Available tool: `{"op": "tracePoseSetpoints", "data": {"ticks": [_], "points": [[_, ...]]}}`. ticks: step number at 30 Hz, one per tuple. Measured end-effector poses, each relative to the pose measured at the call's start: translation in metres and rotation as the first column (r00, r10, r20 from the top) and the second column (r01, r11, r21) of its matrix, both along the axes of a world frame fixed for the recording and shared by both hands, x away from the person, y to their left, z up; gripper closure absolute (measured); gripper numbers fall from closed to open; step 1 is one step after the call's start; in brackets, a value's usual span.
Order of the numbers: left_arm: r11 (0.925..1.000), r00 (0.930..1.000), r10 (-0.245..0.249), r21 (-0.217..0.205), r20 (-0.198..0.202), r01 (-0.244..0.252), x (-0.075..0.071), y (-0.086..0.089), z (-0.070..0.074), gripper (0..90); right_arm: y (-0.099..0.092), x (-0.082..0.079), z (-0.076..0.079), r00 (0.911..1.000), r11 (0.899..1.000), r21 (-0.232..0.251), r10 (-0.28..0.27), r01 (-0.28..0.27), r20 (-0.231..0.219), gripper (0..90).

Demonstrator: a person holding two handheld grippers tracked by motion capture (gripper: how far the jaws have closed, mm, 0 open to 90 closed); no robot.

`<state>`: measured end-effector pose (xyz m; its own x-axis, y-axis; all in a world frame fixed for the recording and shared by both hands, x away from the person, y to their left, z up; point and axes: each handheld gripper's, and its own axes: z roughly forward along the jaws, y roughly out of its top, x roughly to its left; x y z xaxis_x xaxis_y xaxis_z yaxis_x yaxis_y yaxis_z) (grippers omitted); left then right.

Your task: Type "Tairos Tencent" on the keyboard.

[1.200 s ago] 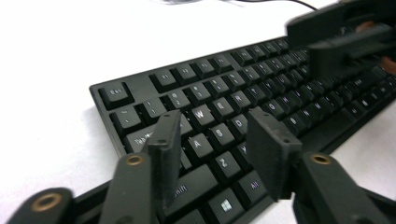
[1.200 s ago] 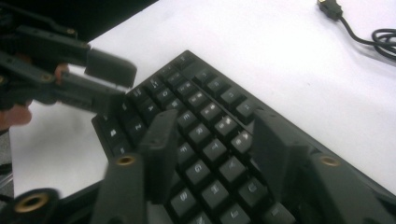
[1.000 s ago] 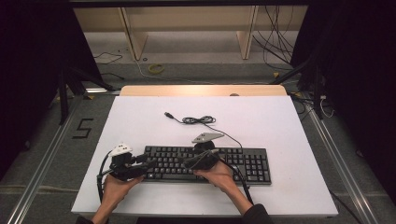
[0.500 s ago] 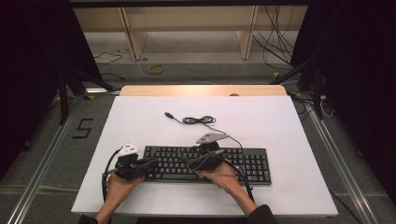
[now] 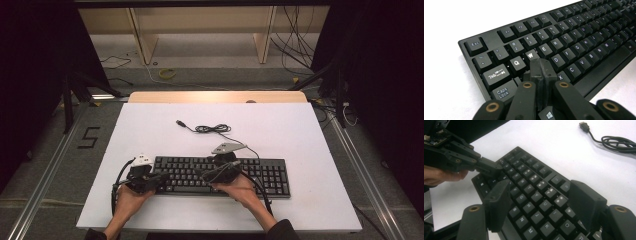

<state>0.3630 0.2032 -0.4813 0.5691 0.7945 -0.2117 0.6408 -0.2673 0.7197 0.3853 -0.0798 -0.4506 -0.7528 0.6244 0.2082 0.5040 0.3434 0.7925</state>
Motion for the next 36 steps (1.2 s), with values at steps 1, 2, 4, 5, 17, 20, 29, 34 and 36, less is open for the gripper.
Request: {"op": "tracePoseSetpoints", "data": {"ticks": [1,2,4,5,17,20,29,34,36], "points": [[1.0000,1.0000,-0.002,0.009,-0.007,0.002,0.001,0.000,-0.001,89.5,-0.001,0.000,0.000,1.0000,1.000,0.000,-0.001,0.001,-0.001,35.3],[0.9999,1.0000,-0.007,0.008,-0.007,0.007,0.001,-0.001,-0.001,89.6,-0.001,0.000,0.000,1.0000,1.000,-0.002,-0.001,0.001,-0.004,35.3],[0.9999,0.9999,-0.008,0.014,-0.011,0.008,0.001,-0.001,-0.001,89.6,-0.002,0.000,0.000,1.0000,1.000,-0.002,-0.002,0.002,0.000,35.3],[0.9999,0.9999,-0.007,0.013,-0.013,0.007,0.001,-0.001,-0.001,89.7,-0.002,0.000,0.000,1.0000,1.000,-0.002,-0.004,0.004,-0.001,35.3],[0.9984,0.9992,0.034,-0.046,0.020,-0.033,0.001,0.008,0.004,78.5,-0.001,0.000,-0.003,1.0000,1.000,-0.011,0.002,-0.002,0.002,35.9],[0.9969,0.9989,0.036,-0.071,0.030,-0.034,0.001,0.010,0.005,76.3,0.000,0.000,-0.004,1.0000,1.000,-0.013,0.001,-0.001,-0.001,36.6],[0.9947,0.9992,0.007,-0.103,0.039,-0.003,-0.001,0.007,0.008,63.5,-0.002,0.001,-0.004,1.0000,1.000,-0.018,0.001,-0.001,0.006,46.6],[0.9939,0.9988,-0.005,-0.110,0.049,0.010,-0.001,0.006,0.009,55.7,-0.002,0.002,-0.005,1.0000,1.000,-0.025,-0.004,0.004,-0.001,53.7],[0.9933,0.9986,-0.004,-0.115,0.053,0.010,-0.002,0.005,0.009,52.7,-0.003,0.002,-0.007,1.0000,0.999,-0.032,-0.004,0.004,-0.003,57.0]]}}
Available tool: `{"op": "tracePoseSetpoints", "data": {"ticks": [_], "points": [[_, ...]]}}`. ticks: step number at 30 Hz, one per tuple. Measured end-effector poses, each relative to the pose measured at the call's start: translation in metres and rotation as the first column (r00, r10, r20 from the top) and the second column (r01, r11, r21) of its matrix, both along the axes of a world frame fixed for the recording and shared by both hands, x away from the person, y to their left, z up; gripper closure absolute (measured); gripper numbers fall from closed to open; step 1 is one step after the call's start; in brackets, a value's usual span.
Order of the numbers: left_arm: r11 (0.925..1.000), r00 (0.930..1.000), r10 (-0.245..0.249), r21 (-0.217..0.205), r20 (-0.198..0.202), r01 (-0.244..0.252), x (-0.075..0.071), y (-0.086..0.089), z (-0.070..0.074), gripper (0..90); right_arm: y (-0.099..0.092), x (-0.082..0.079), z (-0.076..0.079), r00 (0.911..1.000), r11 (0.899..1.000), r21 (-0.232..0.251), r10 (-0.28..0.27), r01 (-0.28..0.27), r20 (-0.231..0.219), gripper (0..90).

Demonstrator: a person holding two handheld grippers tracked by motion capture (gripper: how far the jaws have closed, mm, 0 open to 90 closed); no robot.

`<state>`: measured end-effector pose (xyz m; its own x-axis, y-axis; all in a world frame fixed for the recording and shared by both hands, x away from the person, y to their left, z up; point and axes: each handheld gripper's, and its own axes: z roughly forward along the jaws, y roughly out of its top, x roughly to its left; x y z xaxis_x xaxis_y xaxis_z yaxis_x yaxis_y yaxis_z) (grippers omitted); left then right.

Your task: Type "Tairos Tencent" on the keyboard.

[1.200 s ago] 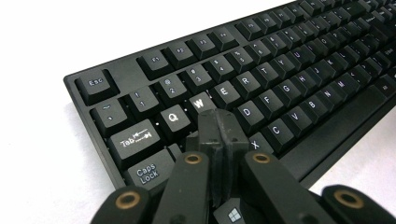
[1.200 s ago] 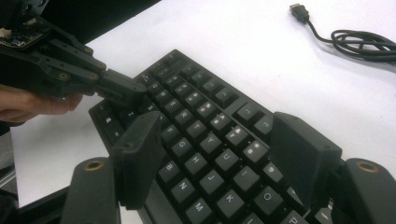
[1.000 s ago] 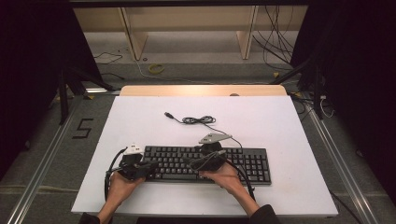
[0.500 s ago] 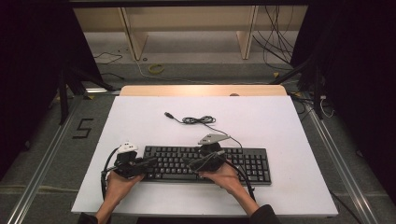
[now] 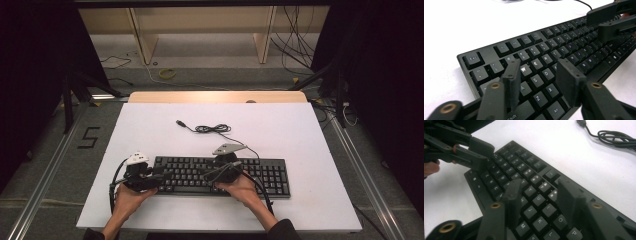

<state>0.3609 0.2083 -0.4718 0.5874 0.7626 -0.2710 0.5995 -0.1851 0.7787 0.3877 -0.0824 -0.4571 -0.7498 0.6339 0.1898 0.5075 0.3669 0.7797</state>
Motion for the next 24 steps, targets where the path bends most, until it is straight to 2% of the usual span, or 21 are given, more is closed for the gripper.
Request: {"op": "tracePoseSetpoints", "data": {"ticks": [6,10,11,12,24], "points": [[0.9997,0.9998,0.001,-0.025,0.022,-0.001,-0.0025,-0.0013,0.0024,46.9,-0.0003,0.0007,-0.0020,1.0000,1.000,-0.010,0.000,-0.001,-0.005,66.7],[0.9997,0.9996,-0.002,-0.026,0.028,0.002,-0.0032,-0.0017,0.0028,46.2,-0.0003,0.0008,-0.0023,1.0000,1.000,-0.012,0.002,-0.002,-0.008,67.8],[0.9997,0.9996,-0.002,-0.026,0.028,0.002,-0.0032,-0.0017,0.0028,43.4,-0.0003,0.0008,-0.0023,1.0000,1.000,-0.012,0.002,-0.002,-0.008,67.8],[0.9995,0.9996,-0.003,-0.030,0.029,0.004,-0.0033,-0.0017,0.0030,43.4,0.0003,0.0013,-0.0043,0.9999,1.000,-0.023,0.003,-0.003,-0.014,71.4],[0.9991,0.9996,-0.009,-0.041,0.025,0.010,-0.0035,-0.0021,0.0028,37.4,0.0019,0.0029,-0.0093,0.9996,0.999,-0.042,-0.004,0.003,-0.029,77.9]]}}
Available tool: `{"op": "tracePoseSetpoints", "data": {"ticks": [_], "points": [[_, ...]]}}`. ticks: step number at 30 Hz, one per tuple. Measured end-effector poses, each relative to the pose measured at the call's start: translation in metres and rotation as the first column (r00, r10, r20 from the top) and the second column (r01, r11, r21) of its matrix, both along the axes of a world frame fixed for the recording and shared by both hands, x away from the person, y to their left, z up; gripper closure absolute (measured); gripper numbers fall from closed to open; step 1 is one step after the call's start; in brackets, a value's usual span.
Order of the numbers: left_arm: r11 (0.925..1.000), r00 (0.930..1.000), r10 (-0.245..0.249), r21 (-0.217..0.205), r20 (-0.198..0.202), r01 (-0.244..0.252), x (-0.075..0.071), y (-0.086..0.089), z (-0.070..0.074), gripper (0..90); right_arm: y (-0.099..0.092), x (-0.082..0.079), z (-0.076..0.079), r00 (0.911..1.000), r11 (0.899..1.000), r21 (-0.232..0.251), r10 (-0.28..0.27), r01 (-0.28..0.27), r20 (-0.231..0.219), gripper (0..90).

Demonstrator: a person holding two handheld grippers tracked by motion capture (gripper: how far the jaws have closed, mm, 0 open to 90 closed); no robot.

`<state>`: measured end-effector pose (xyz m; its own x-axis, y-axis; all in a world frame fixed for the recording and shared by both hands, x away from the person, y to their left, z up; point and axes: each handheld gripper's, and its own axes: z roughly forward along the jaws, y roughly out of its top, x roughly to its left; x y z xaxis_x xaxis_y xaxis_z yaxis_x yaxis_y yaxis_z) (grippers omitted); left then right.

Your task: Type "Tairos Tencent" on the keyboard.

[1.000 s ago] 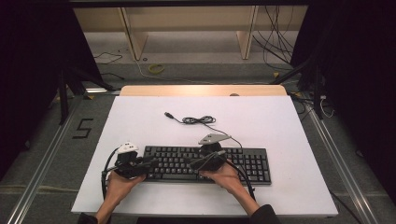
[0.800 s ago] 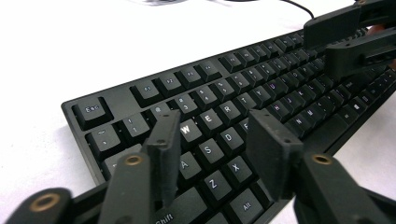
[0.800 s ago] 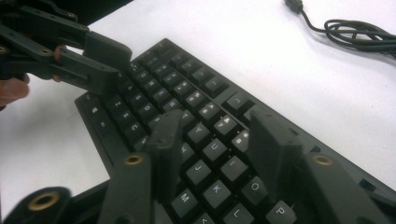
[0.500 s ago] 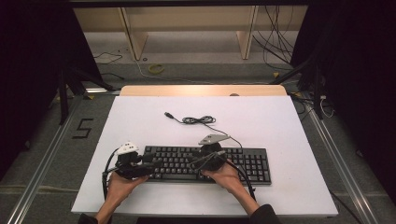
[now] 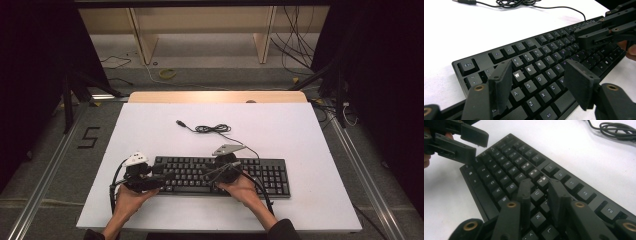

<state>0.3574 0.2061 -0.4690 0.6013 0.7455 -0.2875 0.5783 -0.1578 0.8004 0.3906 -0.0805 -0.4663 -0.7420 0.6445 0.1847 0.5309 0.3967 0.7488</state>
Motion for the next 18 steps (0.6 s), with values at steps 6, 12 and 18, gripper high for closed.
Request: {"op": "tracePoseSetpoints", "data": {"ticks": [6,12,18], "points": [[1.0000,1.0000,0.000,0.000,0.000,0.000,0.0000,0.0000,0.0000,37.4,0.0000,0.0000,0.0000,1.0000,1.000,0.000,0.000,0.000,0.000,80.0],[0.9997,0.9999,-0.010,-0.021,0.007,0.010,-0.0050,-0.0008,0.0023,34.3,0.0020,0.0042,-0.0058,0.9999,0.999,-0.031,-0.015,0.014,-0.008,90.0],[0.9997,0.9998,-0.017,-0.019,0.006,0.017,-0.0051,-0.0010,0.0021,34.0,0.0024,0.0043,-0.0061,0.9998,0.999,-0.031,-0.017,0.017,-0.010,90.0]]}}
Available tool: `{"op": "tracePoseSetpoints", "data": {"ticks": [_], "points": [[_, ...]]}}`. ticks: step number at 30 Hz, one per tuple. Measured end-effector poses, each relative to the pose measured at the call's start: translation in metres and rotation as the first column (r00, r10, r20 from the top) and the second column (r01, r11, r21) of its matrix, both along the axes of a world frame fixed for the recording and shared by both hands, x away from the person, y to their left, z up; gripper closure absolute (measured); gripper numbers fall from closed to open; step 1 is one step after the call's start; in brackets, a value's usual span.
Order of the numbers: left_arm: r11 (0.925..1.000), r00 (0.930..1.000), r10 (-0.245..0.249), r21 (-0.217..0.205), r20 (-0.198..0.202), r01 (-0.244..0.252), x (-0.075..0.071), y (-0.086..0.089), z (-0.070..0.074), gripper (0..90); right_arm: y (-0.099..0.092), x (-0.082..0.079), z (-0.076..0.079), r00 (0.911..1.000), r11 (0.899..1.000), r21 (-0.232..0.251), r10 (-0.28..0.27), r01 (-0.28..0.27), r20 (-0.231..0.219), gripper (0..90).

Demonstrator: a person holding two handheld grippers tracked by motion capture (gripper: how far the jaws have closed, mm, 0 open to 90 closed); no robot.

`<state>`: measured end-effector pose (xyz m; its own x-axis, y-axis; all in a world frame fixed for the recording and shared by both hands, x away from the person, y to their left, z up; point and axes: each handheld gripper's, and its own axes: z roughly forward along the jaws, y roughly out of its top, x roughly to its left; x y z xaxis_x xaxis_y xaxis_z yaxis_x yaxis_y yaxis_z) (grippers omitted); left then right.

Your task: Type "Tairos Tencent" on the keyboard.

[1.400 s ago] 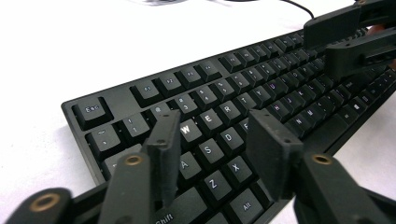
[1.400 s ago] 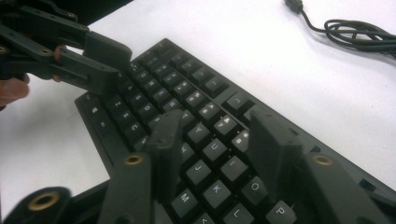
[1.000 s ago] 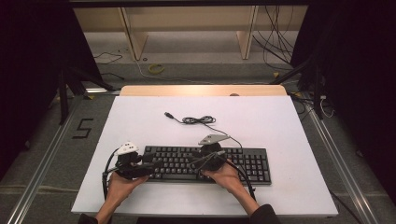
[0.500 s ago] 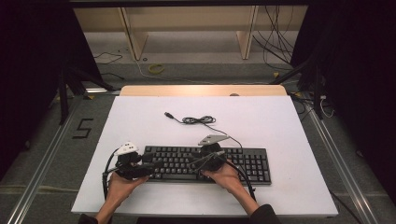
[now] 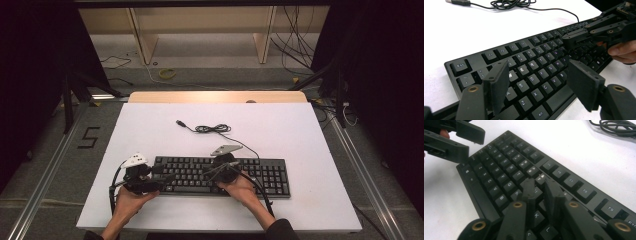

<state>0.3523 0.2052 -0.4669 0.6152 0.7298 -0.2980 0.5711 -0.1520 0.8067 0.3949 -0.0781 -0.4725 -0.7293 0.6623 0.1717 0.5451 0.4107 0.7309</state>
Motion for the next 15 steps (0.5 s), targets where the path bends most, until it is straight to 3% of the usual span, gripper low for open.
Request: {"op": "tracePoseSetpoints", "data": {"ticks": [15], "points": [[1.0000,1.0000,-0.002,-0.006,0.009,0.002,-0.0007,0.0000,0.0005,31.5,0.0018,0.0029,-0.0073,0.9999,0.999,-0.032,0.001,-0.001,-0.011,90.0]]}}
